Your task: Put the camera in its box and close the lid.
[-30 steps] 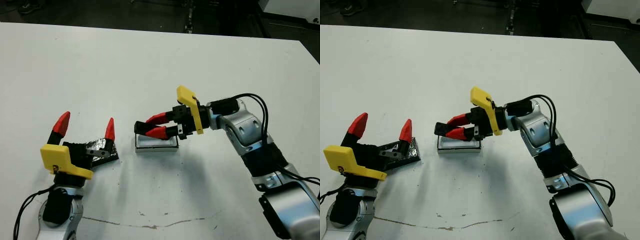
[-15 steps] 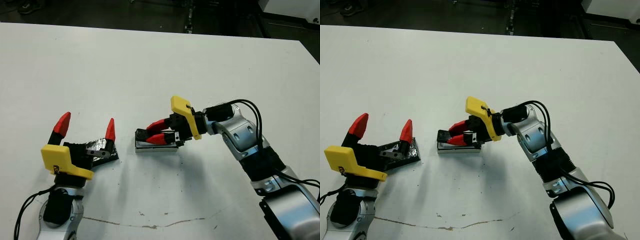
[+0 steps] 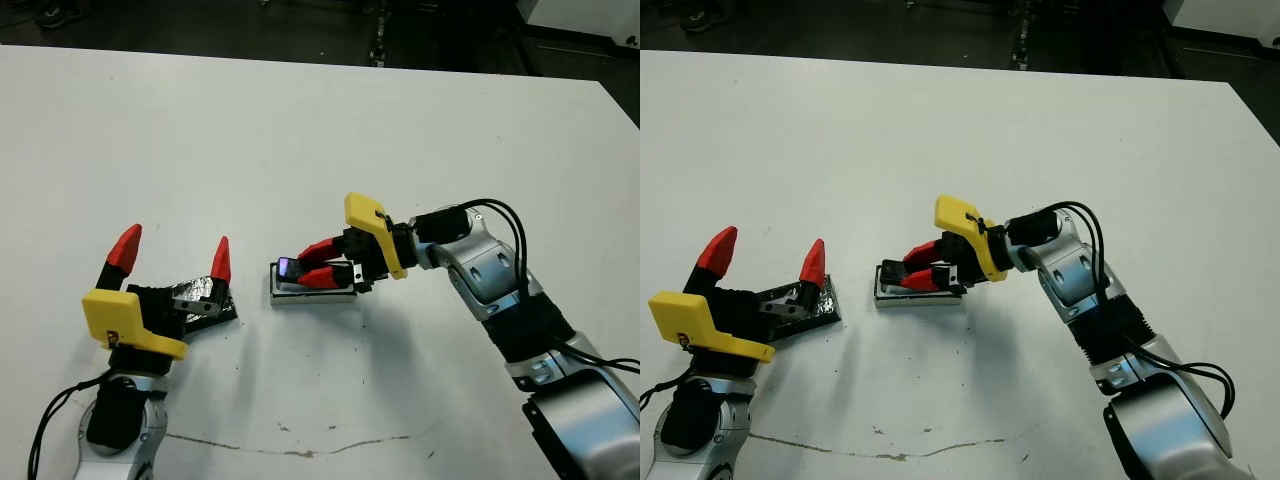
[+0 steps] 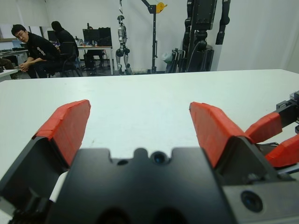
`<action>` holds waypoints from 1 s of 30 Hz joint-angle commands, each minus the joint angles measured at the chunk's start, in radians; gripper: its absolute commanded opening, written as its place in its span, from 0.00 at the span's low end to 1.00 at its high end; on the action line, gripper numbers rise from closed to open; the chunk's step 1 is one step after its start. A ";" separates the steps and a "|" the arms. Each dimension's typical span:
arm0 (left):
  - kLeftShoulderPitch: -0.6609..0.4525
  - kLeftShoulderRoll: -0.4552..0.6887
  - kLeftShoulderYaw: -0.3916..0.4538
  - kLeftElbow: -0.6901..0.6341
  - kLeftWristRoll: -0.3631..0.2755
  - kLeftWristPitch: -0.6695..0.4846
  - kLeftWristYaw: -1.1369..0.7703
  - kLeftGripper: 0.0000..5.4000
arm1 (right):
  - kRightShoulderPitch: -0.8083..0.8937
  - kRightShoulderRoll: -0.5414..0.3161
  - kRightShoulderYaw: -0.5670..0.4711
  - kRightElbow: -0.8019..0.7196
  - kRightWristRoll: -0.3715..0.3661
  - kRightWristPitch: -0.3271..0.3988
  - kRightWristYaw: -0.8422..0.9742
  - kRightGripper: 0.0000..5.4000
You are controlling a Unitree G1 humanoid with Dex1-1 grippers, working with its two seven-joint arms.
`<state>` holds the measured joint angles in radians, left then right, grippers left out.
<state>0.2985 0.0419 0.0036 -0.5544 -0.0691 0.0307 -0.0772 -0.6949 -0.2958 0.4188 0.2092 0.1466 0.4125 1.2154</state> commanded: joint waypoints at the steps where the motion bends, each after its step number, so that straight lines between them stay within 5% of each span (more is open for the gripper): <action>1: 0.010 0.004 -0.001 0.001 0.016 0.010 0.009 1.00 | 0.007 -0.040 -0.008 0.001 0.011 0.034 0.025 0.31; 11: 0.004 0.002 -0.003 0.004 0.017 0.005 0.014 1.00 | 0.019 -0.066 0.016 0.029 -0.002 0.076 0.029 0.31; 19: 0.001 0.002 0.000 0.005 0.006 0.001 0.011 1.00 | 0.042 -0.066 0.038 0.081 -0.023 -0.014 0.028 0.31; 25: 0.003 0.001 -0.002 0.000 0.007 0.001 0.012 1.00 | 0.034 -0.080 0.055 0.058 -0.017 0.072 0.034 0.31; 30: 0.003 0.001 -0.003 -0.002 0.008 0.007 0.012 1.00 | 0.024 -0.081 0.061 0.064 -0.024 0.036 0.050 0.45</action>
<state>0.2954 0.0400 0.0009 -0.5546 -0.0667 0.0299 -0.0687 -0.7068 -0.3383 0.4571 0.2448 0.1529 0.4362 1.2548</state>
